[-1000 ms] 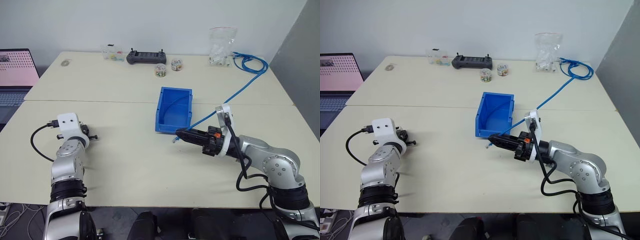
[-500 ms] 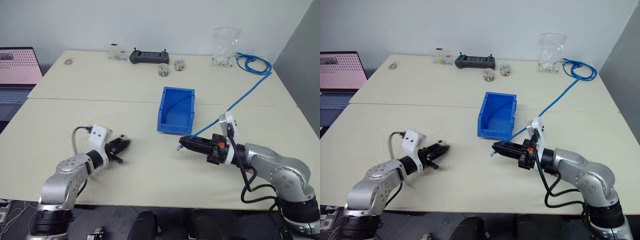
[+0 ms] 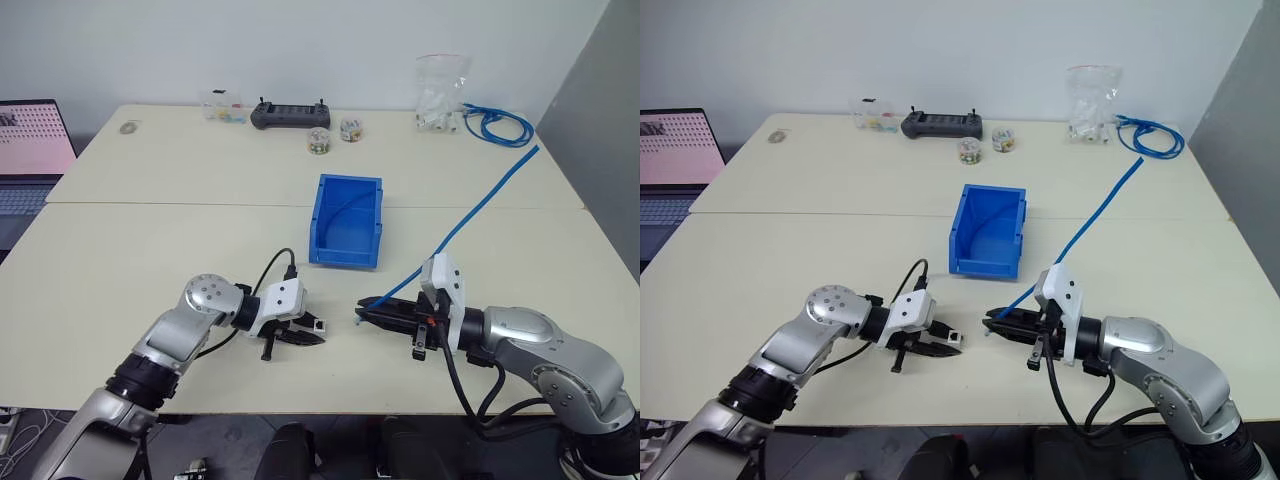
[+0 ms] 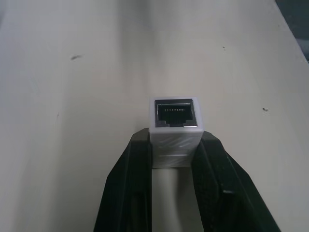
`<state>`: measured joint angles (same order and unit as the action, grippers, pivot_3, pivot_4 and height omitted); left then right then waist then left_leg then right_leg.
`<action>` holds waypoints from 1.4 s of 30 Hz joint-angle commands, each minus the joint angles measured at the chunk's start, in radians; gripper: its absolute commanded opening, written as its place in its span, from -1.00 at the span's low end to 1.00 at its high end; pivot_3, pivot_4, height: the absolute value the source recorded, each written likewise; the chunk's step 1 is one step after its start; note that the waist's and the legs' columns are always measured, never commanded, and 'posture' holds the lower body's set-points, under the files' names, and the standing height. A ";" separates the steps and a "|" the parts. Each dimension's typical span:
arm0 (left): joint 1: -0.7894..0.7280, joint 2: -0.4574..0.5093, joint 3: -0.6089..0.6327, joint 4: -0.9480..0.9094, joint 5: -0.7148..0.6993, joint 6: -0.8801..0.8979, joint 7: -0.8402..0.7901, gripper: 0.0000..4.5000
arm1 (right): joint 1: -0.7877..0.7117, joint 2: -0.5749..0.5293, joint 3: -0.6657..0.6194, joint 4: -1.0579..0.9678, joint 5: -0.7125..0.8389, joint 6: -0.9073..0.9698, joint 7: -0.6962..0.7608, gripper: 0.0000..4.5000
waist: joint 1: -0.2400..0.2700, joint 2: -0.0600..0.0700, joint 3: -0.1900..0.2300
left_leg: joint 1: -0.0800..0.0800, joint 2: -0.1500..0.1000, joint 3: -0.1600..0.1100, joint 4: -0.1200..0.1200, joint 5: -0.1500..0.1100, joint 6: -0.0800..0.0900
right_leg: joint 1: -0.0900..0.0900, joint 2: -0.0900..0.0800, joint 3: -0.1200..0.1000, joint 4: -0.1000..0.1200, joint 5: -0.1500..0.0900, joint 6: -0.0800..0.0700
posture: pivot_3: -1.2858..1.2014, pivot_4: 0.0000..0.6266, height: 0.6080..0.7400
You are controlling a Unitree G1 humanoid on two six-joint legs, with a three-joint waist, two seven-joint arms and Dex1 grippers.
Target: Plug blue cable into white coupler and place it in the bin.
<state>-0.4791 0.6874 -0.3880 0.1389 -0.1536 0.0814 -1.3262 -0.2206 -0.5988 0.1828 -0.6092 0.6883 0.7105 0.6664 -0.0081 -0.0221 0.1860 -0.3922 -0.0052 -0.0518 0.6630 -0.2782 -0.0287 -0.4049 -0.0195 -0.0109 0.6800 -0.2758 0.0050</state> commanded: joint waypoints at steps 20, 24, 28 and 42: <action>0.019 -0.019 -0.006 -0.075 0.062 0.142 0.018 -0.65 | -0.198 0.172 0.254 0.250 -0.377 -0.176 0.089 -0.95 | 0.002 0.000 -0.001 | 0.000 -0.001 -0.001 0.001 0.000 0.000 | 0.001 0.000 0.000 0.001 0.002 -0.004 | 0.03 -0.52 1.00; 0.020 -0.021 -0.004 -0.080 0.063 0.151 0.024 -0.65 | -0.203 0.176 0.257 0.253 -0.391 -0.168 0.106 -0.95 | 0.002 0.000 -0.001 | 0.000 -0.001 -0.001 0.001 0.000 0.000 | 0.001 -0.001 0.000 0.001 0.002 -0.004 | 0.03 -0.52 1.00; 0.023 -0.023 0.001 -0.085 0.057 0.167 0.030 -0.65 | -0.198 0.174 0.263 0.248 -0.399 -0.161 0.126 -0.95 | 0.002 0.000 -0.001 | 0.000 -0.001 -0.001 0.001 0.000 0.000 | 0.001 -0.001 0.000 0.001 0.002 -0.004 | 0.03 -0.52 1.00; 0.027 -0.021 0.006 -0.084 0.061 0.169 0.036 -0.65 | -0.208 0.184 0.249 0.309 -0.416 -0.181 0.168 -0.95 | 0.001 0.001 -0.002 | 0.001 0.000 -0.001 0.001 0.000 0.000 | 0.001 -0.001 0.000 0.002 0.002 -0.004 | 0.03 -0.52 1.00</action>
<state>-0.4665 0.6643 -0.3714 0.0479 -0.1148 0.2504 -1.2980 -0.4160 -0.4168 0.4486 -0.3081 0.2664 0.5336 0.8207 -0.0070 -0.0215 0.1845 -0.3909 -0.0057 -0.0524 0.6645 -0.2780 -0.0284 -0.4041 -0.0202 -0.0110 0.6819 -0.2733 0.0011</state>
